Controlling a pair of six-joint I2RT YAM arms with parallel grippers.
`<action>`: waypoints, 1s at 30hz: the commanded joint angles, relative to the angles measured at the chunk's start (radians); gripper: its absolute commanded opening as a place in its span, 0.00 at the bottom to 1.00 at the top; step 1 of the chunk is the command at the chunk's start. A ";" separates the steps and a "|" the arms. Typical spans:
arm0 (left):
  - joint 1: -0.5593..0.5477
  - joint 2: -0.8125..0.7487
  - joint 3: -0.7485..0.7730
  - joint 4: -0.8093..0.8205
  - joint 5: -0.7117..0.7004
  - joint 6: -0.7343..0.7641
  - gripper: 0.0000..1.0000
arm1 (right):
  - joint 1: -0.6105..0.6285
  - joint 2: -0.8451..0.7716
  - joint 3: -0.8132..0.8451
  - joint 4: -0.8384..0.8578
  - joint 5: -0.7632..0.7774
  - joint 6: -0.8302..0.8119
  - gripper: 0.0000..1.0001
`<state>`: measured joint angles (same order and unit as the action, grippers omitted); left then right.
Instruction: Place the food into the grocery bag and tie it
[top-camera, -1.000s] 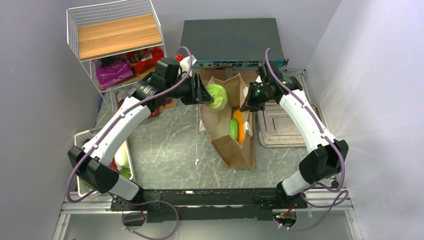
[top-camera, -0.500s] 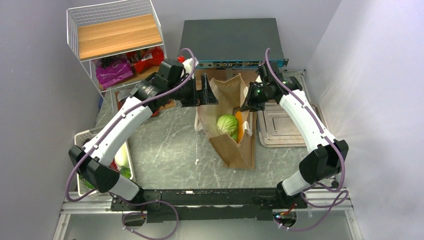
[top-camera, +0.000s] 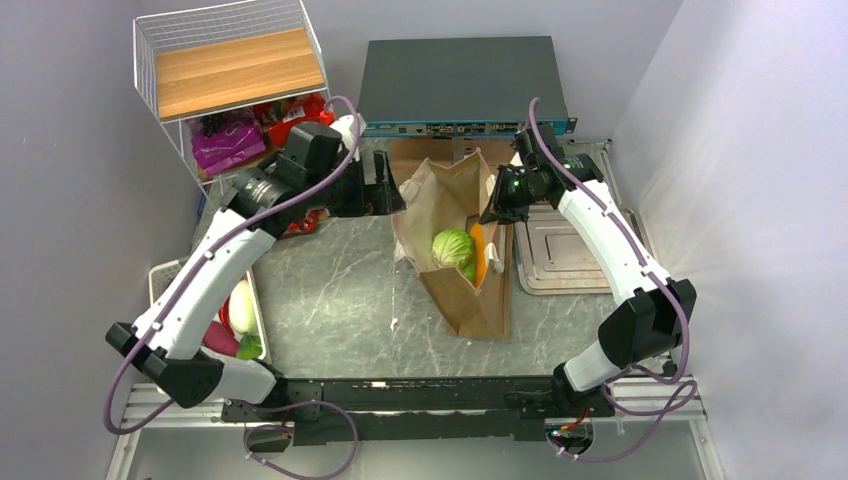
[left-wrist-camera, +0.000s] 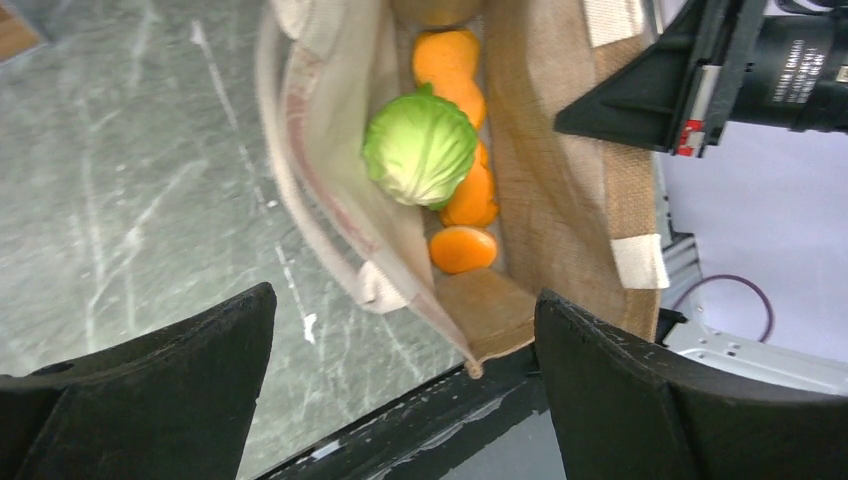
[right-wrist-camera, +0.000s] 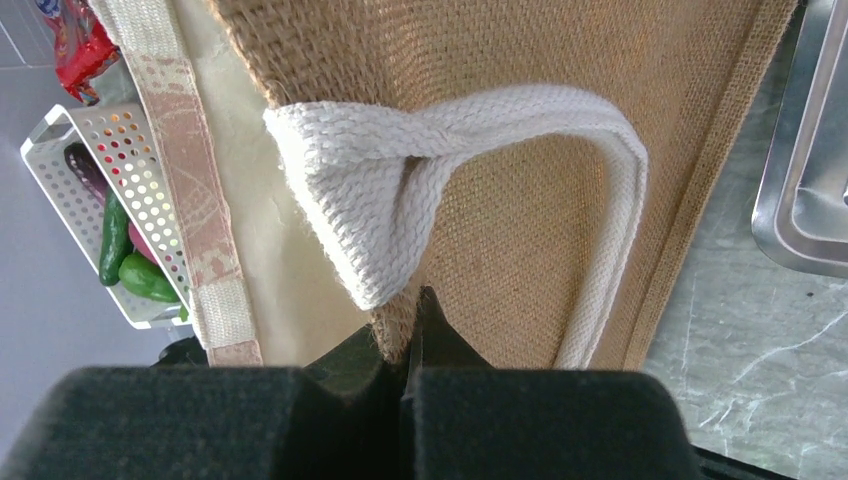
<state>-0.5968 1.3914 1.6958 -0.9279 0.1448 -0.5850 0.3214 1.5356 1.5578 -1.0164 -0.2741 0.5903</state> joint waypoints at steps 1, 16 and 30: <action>0.019 -0.097 0.015 -0.088 -0.141 0.036 0.99 | 0.000 -0.054 -0.003 0.041 -0.027 -0.005 0.00; 0.144 -0.437 -0.377 -0.010 -0.421 -0.136 1.00 | 0.000 -0.063 -0.035 0.057 -0.040 -0.010 0.00; 0.329 -0.677 -0.769 0.279 -0.400 -0.391 0.99 | 0.000 -0.070 -0.048 0.052 -0.031 -0.021 0.00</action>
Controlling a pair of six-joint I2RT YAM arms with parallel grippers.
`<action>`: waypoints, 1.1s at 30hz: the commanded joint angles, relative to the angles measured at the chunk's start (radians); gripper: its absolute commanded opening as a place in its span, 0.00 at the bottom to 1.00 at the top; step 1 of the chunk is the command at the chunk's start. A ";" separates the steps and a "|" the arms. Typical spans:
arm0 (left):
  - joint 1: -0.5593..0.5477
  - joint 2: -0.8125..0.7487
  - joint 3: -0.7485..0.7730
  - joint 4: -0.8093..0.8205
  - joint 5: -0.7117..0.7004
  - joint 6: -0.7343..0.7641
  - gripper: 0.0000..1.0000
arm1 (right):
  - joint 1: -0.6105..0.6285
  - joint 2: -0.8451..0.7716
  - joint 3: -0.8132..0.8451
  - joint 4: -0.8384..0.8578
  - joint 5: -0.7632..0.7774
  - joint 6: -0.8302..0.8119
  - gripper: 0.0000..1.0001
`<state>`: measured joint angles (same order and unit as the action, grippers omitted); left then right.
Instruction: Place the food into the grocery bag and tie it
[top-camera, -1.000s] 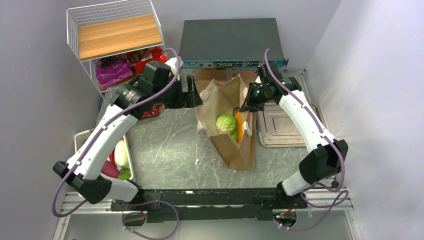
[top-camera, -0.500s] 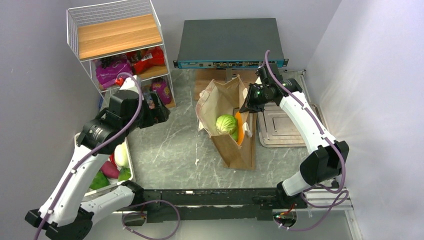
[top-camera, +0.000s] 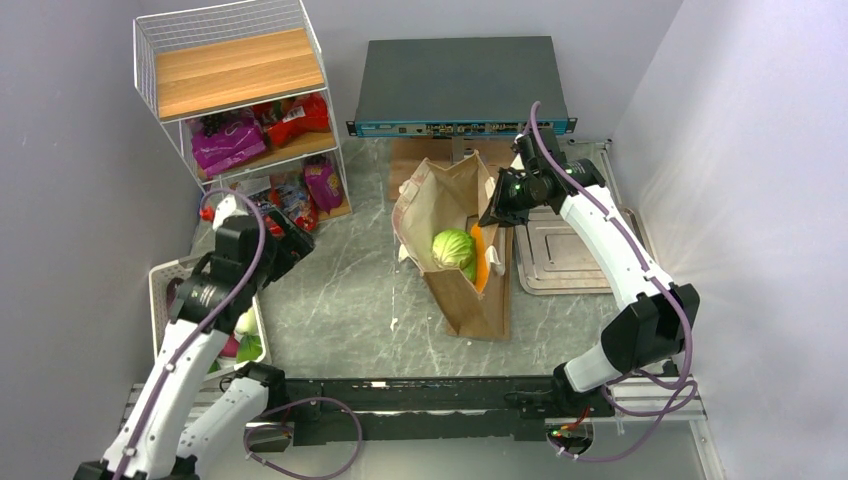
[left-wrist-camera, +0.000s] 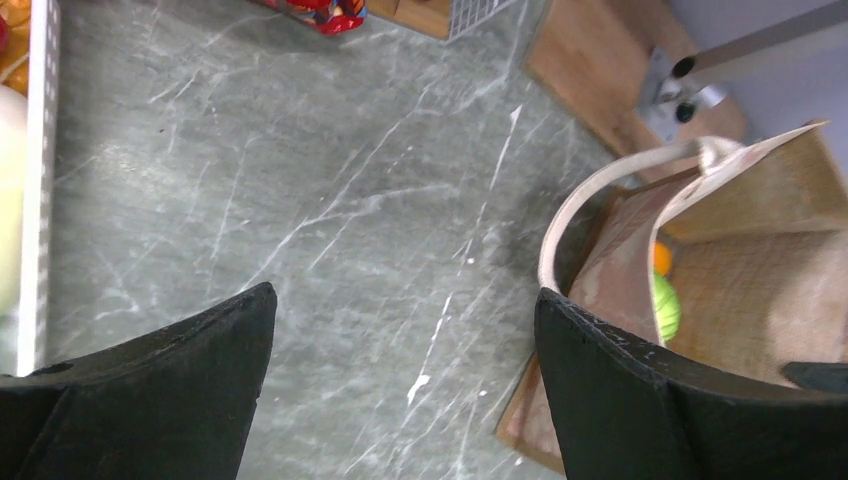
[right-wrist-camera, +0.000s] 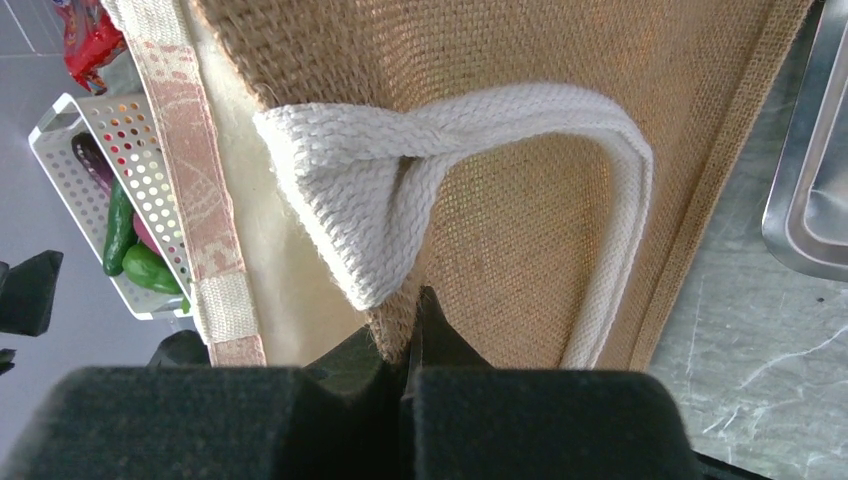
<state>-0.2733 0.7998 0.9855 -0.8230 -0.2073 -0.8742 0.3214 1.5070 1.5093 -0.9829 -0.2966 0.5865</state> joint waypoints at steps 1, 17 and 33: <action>0.005 -0.095 -0.072 0.185 -0.052 -0.107 0.99 | 0.001 -0.041 0.002 0.017 -0.006 -0.018 0.00; 0.007 -0.047 -0.211 0.347 -0.087 -0.259 1.00 | -0.001 -0.019 0.038 0.007 -0.004 -0.032 0.00; 0.023 -0.083 -0.552 0.713 -0.352 -0.544 0.96 | -0.014 -0.020 0.025 -0.003 0.014 -0.053 0.00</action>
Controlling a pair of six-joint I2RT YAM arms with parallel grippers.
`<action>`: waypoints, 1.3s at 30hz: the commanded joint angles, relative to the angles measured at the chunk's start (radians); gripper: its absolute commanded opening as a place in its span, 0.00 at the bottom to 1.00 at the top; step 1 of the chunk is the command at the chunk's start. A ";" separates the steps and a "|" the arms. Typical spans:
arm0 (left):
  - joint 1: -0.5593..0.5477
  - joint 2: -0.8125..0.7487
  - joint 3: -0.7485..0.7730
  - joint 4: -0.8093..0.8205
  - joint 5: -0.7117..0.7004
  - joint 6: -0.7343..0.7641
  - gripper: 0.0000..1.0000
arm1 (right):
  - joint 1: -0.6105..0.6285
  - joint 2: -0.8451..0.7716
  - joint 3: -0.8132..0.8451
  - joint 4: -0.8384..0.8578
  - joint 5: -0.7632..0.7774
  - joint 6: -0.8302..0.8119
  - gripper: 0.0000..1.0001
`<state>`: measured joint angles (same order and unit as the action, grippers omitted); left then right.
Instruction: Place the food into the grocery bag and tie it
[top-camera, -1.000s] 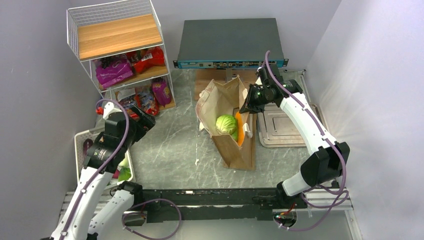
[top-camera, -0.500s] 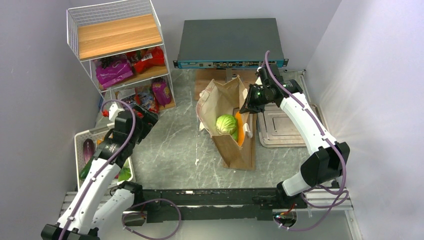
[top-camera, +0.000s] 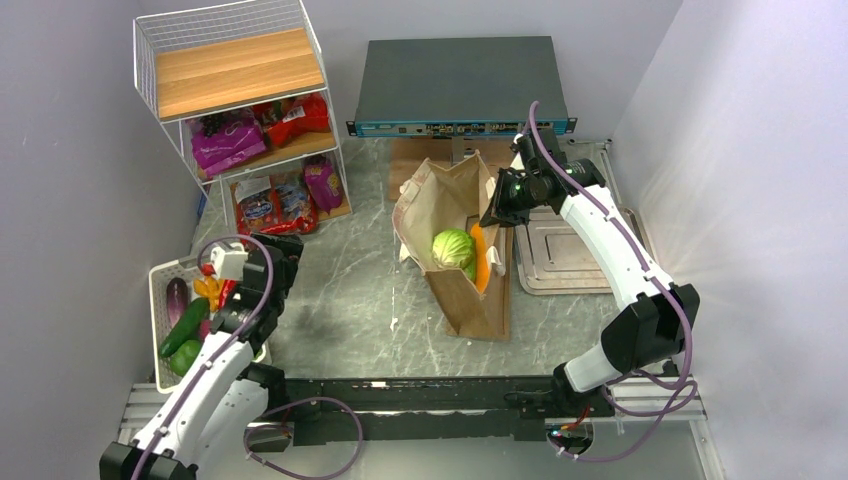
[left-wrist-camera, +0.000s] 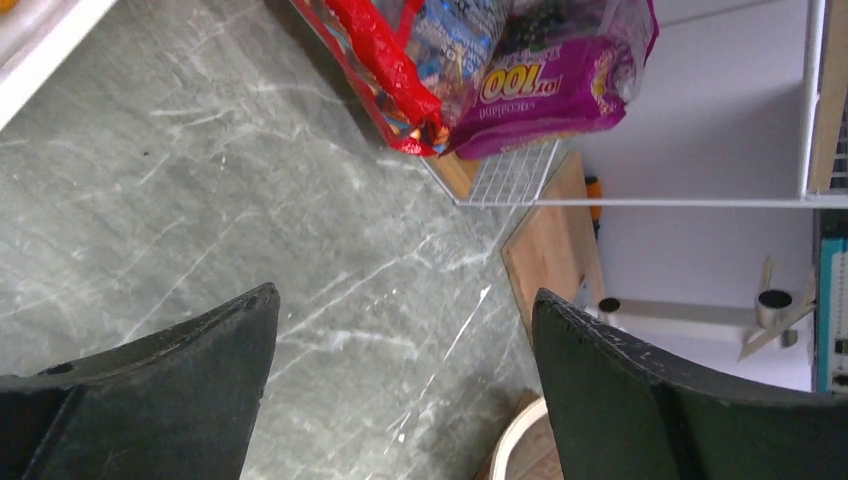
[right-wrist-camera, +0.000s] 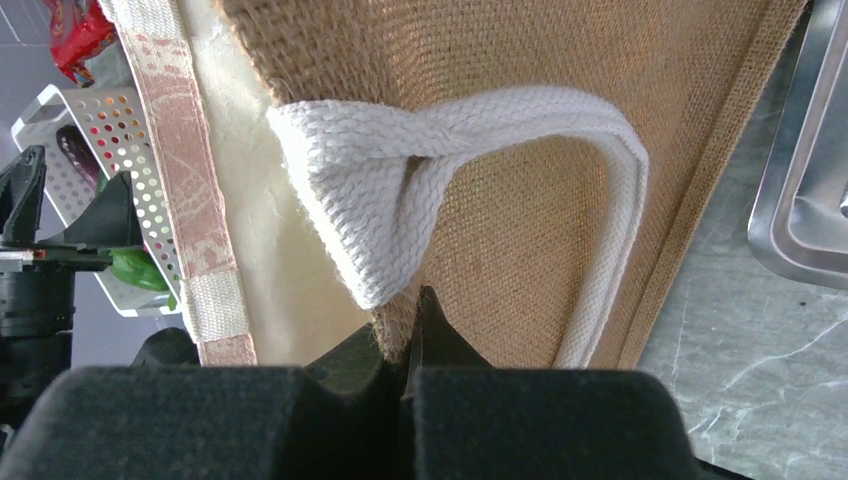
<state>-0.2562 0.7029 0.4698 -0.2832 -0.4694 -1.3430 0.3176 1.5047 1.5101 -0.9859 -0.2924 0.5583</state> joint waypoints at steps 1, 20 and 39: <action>0.007 0.029 -0.040 0.189 -0.101 -0.074 0.96 | -0.011 -0.018 0.022 0.002 0.009 -0.027 0.00; 0.232 0.461 0.122 0.436 0.160 0.058 0.94 | -0.078 -0.067 -0.026 0.003 0.027 -0.023 0.00; 0.292 0.656 0.190 0.501 0.207 0.021 0.91 | -0.141 -0.047 -0.011 -0.005 0.024 -0.033 0.00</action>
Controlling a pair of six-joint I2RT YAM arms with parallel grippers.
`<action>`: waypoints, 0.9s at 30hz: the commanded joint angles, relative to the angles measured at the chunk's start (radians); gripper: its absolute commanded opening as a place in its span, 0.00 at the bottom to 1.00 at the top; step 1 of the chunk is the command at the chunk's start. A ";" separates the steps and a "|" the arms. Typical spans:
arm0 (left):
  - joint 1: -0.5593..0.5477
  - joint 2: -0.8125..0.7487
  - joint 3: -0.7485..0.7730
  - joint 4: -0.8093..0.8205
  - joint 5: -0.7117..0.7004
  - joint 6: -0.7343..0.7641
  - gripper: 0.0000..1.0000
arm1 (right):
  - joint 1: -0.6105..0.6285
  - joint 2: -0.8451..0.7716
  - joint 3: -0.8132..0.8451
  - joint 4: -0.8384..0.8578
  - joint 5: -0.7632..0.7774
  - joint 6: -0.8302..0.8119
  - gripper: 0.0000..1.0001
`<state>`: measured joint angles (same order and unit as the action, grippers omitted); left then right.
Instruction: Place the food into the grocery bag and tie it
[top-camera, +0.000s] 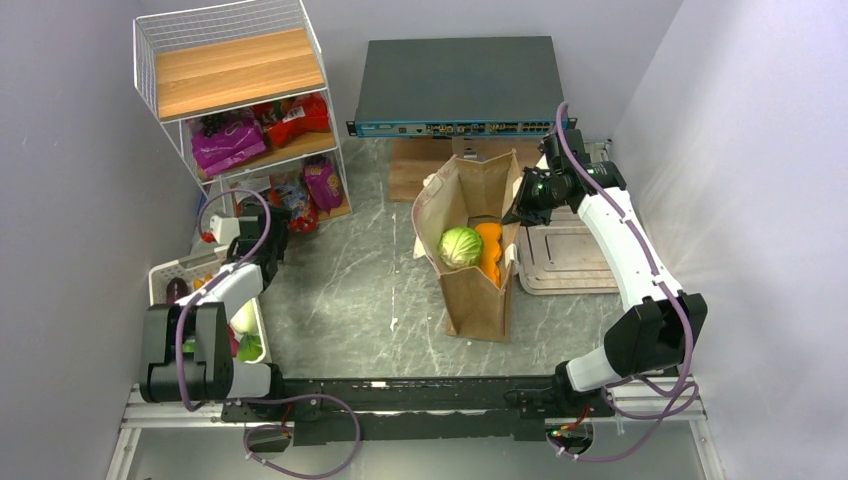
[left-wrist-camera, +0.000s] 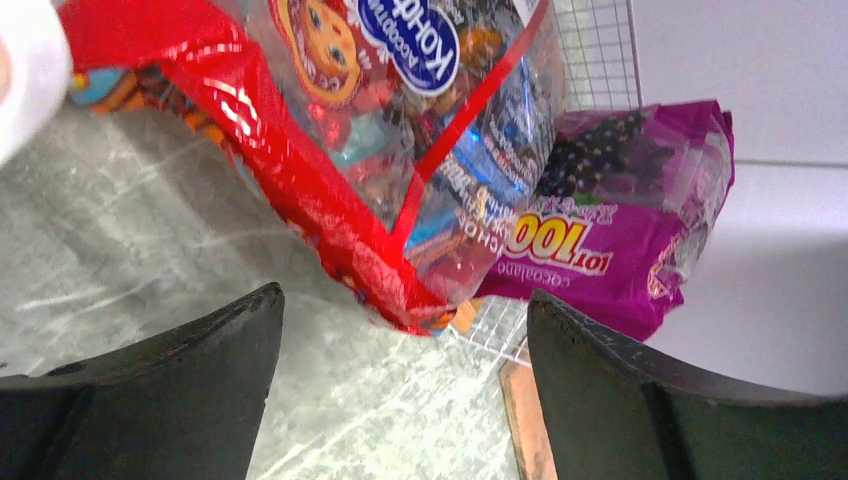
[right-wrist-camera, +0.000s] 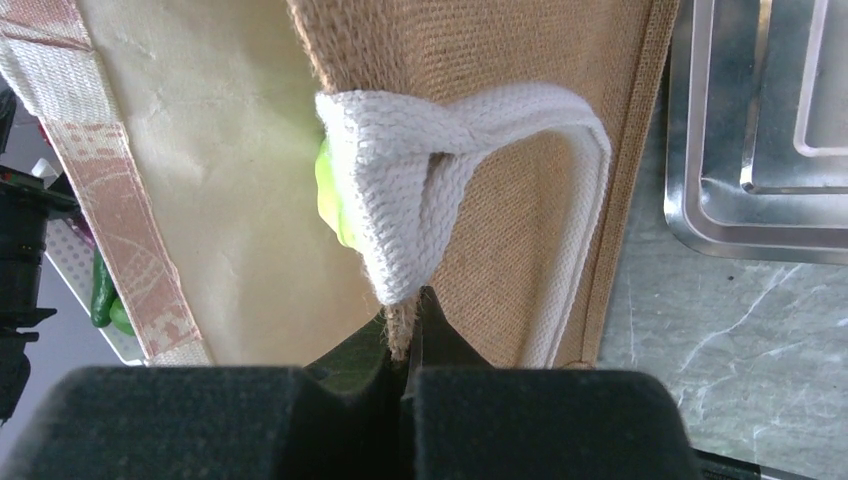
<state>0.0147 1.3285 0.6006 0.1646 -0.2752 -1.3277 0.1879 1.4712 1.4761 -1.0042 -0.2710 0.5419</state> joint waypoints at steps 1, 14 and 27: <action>0.023 0.042 0.068 0.045 0.014 0.000 0.91 | -0.012 -0.009 0.023 0.013 0.003 -0.017 0.00; 0.036 0.162 0.126 0.035 0.030 -0.008 0.89 | -0.029 0.046 0.074 -0.017 0.005 -0.026 0.00; 0.076 0.219 0.125 0.101 0.081 -0.019 0.49 | -0.047 0.064 0.111 -0.033 -0.001 -0.028 0.00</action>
<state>0.0792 1.5482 0.6960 0.2214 -0.2111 -1.3304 0.1543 1.5322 1.5356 -1.0534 -0.2722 0.5304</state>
